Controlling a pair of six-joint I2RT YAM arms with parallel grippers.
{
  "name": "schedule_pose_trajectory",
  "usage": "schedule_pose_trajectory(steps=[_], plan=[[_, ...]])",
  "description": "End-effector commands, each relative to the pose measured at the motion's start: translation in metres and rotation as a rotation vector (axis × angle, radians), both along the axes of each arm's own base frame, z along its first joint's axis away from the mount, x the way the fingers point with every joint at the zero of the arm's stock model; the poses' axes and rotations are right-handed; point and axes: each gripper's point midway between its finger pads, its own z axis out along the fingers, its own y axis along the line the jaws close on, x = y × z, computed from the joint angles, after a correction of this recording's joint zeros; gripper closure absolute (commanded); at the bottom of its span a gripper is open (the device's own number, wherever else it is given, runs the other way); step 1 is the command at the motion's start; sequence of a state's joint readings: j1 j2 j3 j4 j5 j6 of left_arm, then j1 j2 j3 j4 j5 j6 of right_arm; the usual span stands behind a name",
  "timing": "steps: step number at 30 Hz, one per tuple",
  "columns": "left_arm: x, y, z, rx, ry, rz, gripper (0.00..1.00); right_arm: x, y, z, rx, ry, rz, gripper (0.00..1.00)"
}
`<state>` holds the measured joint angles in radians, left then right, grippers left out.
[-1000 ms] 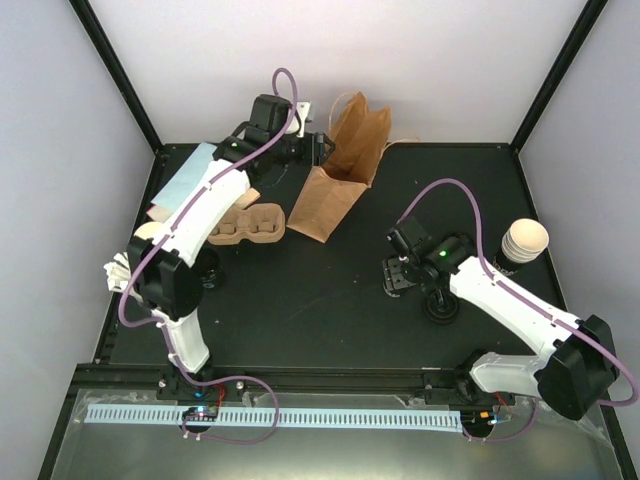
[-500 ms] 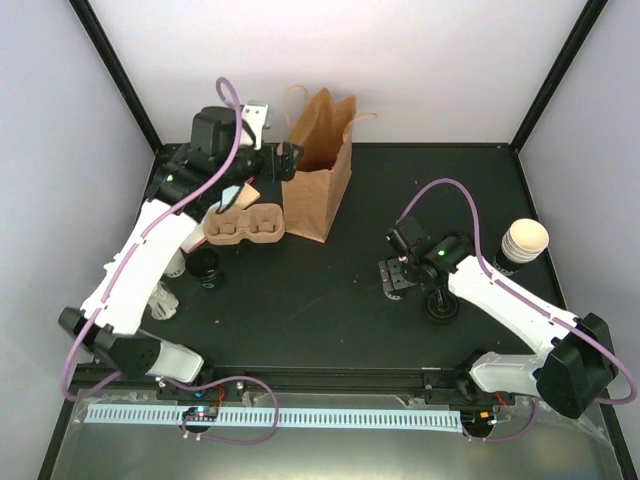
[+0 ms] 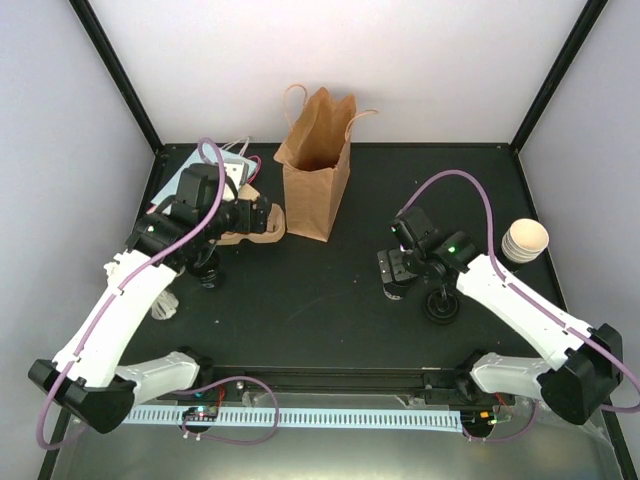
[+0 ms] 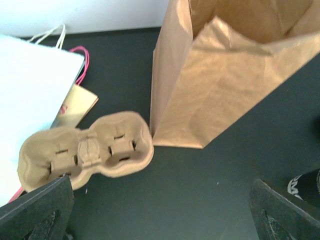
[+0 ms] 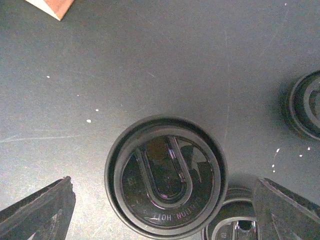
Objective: Pack the takeout coffee
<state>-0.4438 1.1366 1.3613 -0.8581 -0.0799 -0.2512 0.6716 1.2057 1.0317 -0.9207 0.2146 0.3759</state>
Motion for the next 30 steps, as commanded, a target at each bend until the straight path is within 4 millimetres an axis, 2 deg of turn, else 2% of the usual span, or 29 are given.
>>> schedule_pose_trajectory(steps=[1,4,7,10,14,20,30], plan=[[-0.007,0.014,-0.019,0.014,0.040,0.052,0.04,0.004,-0.002,0.024,0.009,-0.057,0.010,0.02],[-0.002,0.019,-0.052,0.049,0.135,0.086,0.08,0.006,-0.003,0.033,0.011,-0.078,0.012,0.02],[0.007,0.023,-0.087,0.047,0.247,0.123,0.18,0.006,-0.002,0.040,0.026,-0.094,0.012,0.02],[0.018,0.010,-0.120,0.044,0.349,0.091,0.26,0.005,0.000,0.044,0.048,-0.102,0.020,0.02],[0.032,-0.009,-0.149,0.033,0.405,0.022,0.36,0.002,0.001,0.048,0.069,-0.109,0.029,0.02],[0.057,-0.019,-0.171,0.055,0.404,0.037,0.27,0.001,-0.002,0.052,0.062,-0.123,0.034,0.02],[0.090,-0.028,-0.188,0.121,0.346,0.055,0.33,-0.002,-0.003,0.054,0.070,-0.128,0.037,0.02]])
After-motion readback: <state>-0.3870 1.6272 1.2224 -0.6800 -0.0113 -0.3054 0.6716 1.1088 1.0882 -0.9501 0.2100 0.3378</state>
